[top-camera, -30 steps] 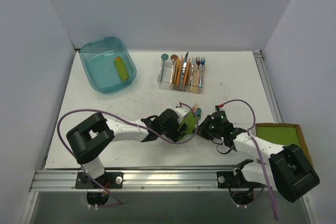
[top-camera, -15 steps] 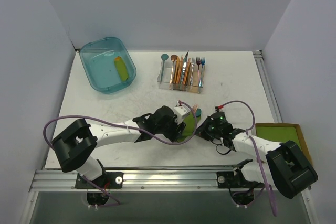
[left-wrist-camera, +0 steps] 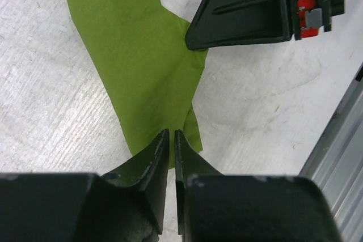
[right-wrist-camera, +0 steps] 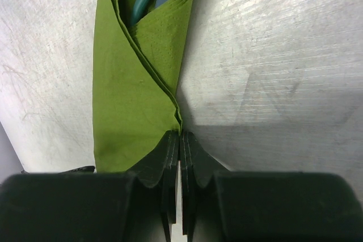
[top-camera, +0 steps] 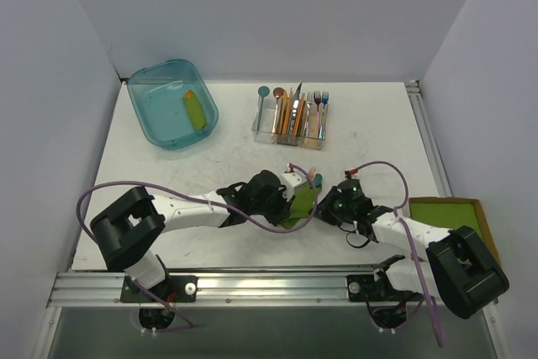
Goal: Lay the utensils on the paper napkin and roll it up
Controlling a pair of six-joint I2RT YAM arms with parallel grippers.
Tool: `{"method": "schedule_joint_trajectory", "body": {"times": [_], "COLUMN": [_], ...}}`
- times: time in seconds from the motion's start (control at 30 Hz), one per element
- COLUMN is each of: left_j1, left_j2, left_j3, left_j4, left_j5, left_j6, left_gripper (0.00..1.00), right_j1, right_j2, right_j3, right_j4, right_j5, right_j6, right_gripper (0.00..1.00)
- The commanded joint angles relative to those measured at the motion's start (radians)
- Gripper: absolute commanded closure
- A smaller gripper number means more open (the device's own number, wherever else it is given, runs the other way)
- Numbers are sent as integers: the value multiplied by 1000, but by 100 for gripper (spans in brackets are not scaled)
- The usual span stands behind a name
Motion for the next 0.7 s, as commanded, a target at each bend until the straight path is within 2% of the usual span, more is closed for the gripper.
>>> {"method": "schedule_joint_trajectory", "body": {"times": [0.0, 0.13, 0.3, 0.53, 0.67], "left_j1": [6, 9, 3, -8, -6], "left_j2": [29, 58, 78, 66, 8], "left_j3": [-12, -30, -64, -105, -113], "left_j4": [96, 129, 168, 159, 135], "left_j5": [15, 25, 56, 19, -37], "left_j6": [-6, -17, -35, -51, -63], "left_gripper": [83, 90, 92, 92, 85], "right_j1": [-9, -9, -9, -9, -10], "right_j2": [-24, -27, -24, -21, -19], "right_j3": [-4, -4, 0, 14, 22], "right_j4": [-33, -41, -46, -67, -75], "right_j5": [38, 40, 41, 50, 52], "right_j6": [-2, -5, -11, -25, -37], "right_gripper": [100, 100, 100, 100, 100]}}
